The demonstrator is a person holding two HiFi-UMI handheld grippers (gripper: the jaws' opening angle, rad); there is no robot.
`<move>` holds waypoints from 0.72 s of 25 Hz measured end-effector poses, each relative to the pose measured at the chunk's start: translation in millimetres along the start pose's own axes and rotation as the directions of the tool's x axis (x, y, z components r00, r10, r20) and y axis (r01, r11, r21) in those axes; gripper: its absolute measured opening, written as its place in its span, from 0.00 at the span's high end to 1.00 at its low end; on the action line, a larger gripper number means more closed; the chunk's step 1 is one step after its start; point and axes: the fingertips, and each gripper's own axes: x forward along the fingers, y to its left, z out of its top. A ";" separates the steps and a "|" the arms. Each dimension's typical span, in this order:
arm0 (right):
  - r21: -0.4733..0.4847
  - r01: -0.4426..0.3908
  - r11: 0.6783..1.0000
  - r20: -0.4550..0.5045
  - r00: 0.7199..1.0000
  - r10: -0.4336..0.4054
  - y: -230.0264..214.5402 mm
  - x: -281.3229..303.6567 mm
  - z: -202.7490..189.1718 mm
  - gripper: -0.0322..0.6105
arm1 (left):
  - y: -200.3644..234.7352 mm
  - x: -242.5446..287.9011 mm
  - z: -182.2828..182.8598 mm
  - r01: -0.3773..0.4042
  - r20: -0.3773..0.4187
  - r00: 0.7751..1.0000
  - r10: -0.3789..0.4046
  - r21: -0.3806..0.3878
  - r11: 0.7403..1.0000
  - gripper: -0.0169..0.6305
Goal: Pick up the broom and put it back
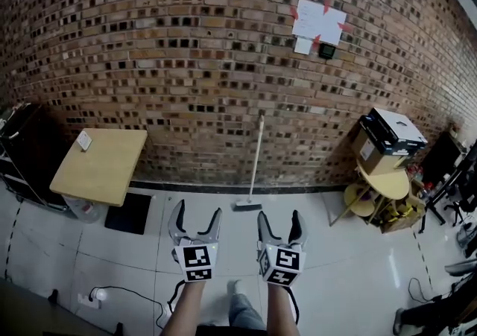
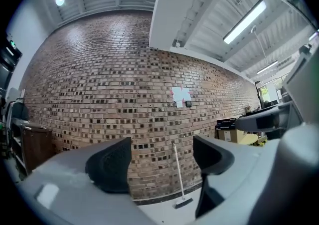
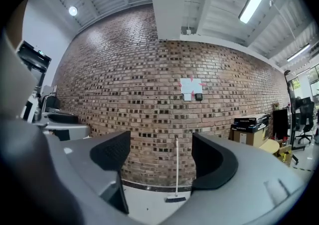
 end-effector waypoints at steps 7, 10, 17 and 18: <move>-0.010 -0.064 0.998 0.042 0.997 0.064 -26.7 120.0 20.0 0.34 | 9.7 115.9 15.4 -0.056 0.032 0.998 0.056 0.008 0.998 0.37; -0.012 -0.095 0.995 0.067 0.993 0.096 -44.0 169.5 35.9 0.34 | 4.6 166.8 23.0 -0.071 0.035 0.997 0.071 0.003 0.997 0.37; 0.011 -0.156 0.988 0.037 0.987 0.155 -66.6 252.5 22.5 0.35 | -6.6 246.8 12.2 -0.079 0.001 0.997 0.079 -0.033 0.996 0.37; 0.019 -0.161 0.987 0.013 0.987 0.161 -67.6 263.7 12.2 0.35 | -6.2 254.9 7.2 -0.082 -0.007 0.997 0.081 -0.033 0.996 0.37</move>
